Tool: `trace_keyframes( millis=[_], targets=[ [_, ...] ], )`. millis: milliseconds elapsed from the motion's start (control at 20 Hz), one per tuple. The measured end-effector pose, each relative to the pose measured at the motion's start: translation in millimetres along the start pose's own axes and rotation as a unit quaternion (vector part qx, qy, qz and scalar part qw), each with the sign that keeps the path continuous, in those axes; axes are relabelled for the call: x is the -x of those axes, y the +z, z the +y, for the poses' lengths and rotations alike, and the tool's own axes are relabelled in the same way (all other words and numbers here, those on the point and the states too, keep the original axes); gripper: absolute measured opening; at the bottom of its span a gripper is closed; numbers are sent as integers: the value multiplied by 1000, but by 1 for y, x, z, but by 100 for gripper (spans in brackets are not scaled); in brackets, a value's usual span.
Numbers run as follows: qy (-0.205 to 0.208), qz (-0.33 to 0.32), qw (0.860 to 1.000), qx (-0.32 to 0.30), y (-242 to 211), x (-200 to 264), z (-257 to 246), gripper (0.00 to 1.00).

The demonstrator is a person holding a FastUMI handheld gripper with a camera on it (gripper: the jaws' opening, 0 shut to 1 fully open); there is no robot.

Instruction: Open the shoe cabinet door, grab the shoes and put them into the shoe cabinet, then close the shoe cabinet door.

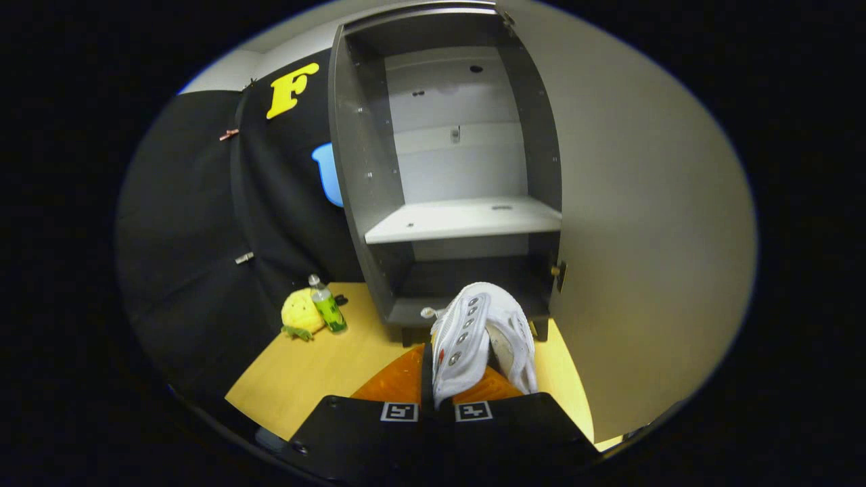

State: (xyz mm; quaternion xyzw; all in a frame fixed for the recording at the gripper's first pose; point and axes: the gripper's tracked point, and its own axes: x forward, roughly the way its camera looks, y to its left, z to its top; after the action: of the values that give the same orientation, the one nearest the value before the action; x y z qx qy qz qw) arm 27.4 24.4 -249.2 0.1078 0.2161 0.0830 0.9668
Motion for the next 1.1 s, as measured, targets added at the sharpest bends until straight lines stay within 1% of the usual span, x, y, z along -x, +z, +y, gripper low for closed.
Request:
trace_keyframes(
  millis=[150,250,500,600,800,1100],
  targets=[
    [2,-18,1000,-9,56,-5,2,5],
    [2,-31,999,-11,91,-17,1,5],
    [-1,-57,998,4,159,-62,-3,5],
    [-1,-53,999,7,179,-86,-6,5],
    [-4,-40,999,27,196,-143,-12,5],
    [-13,1,998,64,180,-243,-23,5]
  ],
)
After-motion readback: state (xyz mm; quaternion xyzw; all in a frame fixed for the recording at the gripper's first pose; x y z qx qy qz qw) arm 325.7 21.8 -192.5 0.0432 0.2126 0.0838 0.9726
